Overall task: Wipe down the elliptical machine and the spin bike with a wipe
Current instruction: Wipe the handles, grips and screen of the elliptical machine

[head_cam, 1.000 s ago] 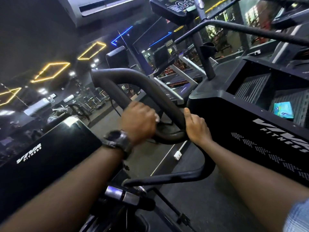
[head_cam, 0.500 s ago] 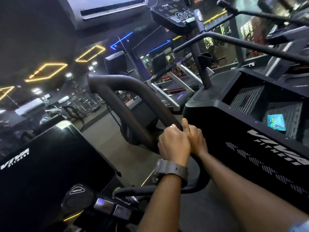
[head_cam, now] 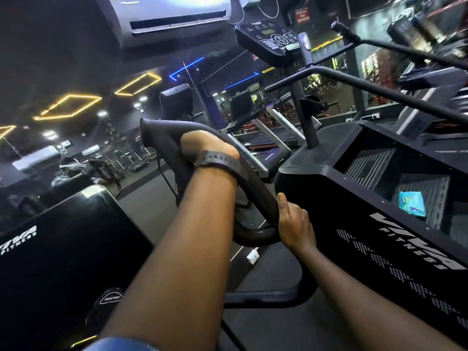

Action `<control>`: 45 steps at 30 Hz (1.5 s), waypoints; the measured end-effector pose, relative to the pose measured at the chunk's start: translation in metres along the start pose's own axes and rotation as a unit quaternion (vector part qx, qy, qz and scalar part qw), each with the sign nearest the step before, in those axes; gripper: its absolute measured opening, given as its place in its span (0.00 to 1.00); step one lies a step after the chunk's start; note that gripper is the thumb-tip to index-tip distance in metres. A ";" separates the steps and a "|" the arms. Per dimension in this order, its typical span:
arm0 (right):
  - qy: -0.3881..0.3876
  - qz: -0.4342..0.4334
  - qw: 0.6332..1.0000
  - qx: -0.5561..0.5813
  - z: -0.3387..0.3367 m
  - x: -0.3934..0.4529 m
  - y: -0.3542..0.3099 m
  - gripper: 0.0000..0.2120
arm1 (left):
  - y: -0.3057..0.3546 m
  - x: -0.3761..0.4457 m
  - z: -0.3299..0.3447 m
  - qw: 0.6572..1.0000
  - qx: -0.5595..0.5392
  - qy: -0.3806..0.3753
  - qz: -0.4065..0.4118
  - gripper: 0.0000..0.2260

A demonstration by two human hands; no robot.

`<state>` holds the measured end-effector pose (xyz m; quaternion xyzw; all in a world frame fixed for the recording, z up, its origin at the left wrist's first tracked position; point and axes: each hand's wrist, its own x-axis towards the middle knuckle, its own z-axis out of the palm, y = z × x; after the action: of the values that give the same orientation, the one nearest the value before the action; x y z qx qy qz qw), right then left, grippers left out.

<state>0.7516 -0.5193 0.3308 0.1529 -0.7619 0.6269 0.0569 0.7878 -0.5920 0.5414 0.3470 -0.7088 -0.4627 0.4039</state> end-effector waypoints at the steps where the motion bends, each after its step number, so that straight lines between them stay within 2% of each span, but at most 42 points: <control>1: 0.001 -0.002 1.000 0.001 0.000 0.000 0.001 0.28 | -0.010 0.004 0.011 0.999 -0.014 0.025 0.040 0.19; 2: 0.004 -0.005 1.000 0.002 0.001 0.000 0.002 0.28 | -0.016 0.009 0.023 0.995 -0.074 0.066 0.026 0.18; 4: 0.014 -0.010 1.000 0.000 0.001 0.001 0.003 0.28 | -0.028 -0.004 0.040 0.988 -0.127 0.086 0.012 0.22; 7: 0.012 -0.006 1.000 -0.001 0.005 0.005 0.006 0.30 | -0.053 -0.034 0.050 0.990 -0.001 0.064 0.123 0.28; 9: 0.018 -0.016 1.000 0.005 0.007 0.006 0.008 0.31 | -0.069 -0.047 0.054 0.986 0.023 0.070 0.152 0.29; 11: 0.012 -0.025 1.000 0.014 0.004 0.006 0.009 0.26 | -0.088 -0.055 0.061 0.977 0.066 0.080 0.185 0.29; 14: -0.034 -0.015 0.999 -0.026 -0.001 0.005 0.013 0.18 | -0.119 -0.076 0.067 0.968 0.126 0.032 0.216 0.32; 16: -0.037 -0.014 0.999 -0.005 -0.001 0.005 0.019 0.18 | -0.137 -0.088 0.065 0.947 0.201 -0.002 0.250 0.35; 19: -0.028 -0.024 0.999 0.010 0.000 0.006 0.018 0.16 | -0.150 -0.090 0.055 0.896 0.301 -0.022 0.326 0.27; 21: -0.025 -0.035 0.999 -0.013 0.003 0.007 0.013 0.19 | -0.147 -0.081 0.035 0.829 0.391 -0.044 0.397 0.24; 22: -0.010 -0.033 0.999 -0.006 0.005 0.008 0.012 0.24 | -0.145 -0.073 0.022 0.777 0.440 -0.055 0.448 0.24; 25: 0.019 -0.017 1.000 0.017 0.006 0.006 0.011 0.28 | -0.134 -0.044 -0.025 0.588 0.538 -0.134 0.589 0.26; 27: 0.015 -0.016 1.000 0.017 0.007 0.005 0.010 0.28 | -0.133 -0.031 -0.054 0.457 0.548 -0.209 0.668 0.22; 28: 0.015 -0.017 1.000 0.017 0.006 0.004 0.010 0.28 | -0.133 -0.025 -0.064 0.410 0.550 -0.240 0.687 0.20; 29: 0.013 -0.015 1.000 0.018 0.006 0.004 0.009 0.28 | -0.128 -0.020 -0.074 0.380 0.551 -0.264 0.695 0.18; 30: 0.012 -0.014 1.000 0.021 0.006 0.004 0.009 0.28 | -0.119 -0.013 -0.082 0.366 0.541 -0.272 0.707 0.15; 32: 0.009 -0.011 1.000 0.027 0.005 0.003 0.007 0.29 | -0.091 0.011 -0.098 0.378 0.517 -0.230 0.733 0.12; 35: 0.010 -0.002 1.000 0.029 0.004 0.003 0.005 0.29 | -0.052 0.056 -0.124 0.423 0.530 -0.076 0.731 0.18; 36: 0.009 0.002 0.999 0.031 0.003 0.004 0.005 0.29 | -0.048 0.065 -0.129 0.456 0.535 -0.039 0.710 0.17; 39: 0.001 0.008 0.999 0.032 0.002 0.003 0.004 0.29 | -0.067 0.047 -0.112 0.598 0.477 0.041 0.642 0.16; 40: 0.002 0.008 0.999 0.033 0.002 0.003 0.004 0.29 | -0.083 0.031 -0.099 0.626 0.460 0.051 0.627 0.16; 41: 0.002 0.007 0.999 0.033 0.001 0.003 0.004 0.29 | -0.101 0.014 -0.086 0.633 0.448 0.037 0.630 0.15; 42: 0.001 0.006 0.999 0.034 0.001 0.004 0.004 0.29 | -0.121 -0.004 -0.073 0.618 0.442 0.000 0.651 0.14; 45: 0.005 -0.007 0.999 0.032 0.004 0.005 0.006 0.30 | -0.176 -0.044 -0.055 0.517 0.468 -0.124 0.706 0.13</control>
<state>0.7457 -0.5225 0.3255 0.1565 -0.7404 0.6509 0.0599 0.8768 -0.6331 0.3789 -0.1893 -0.8779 0.3347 0.2854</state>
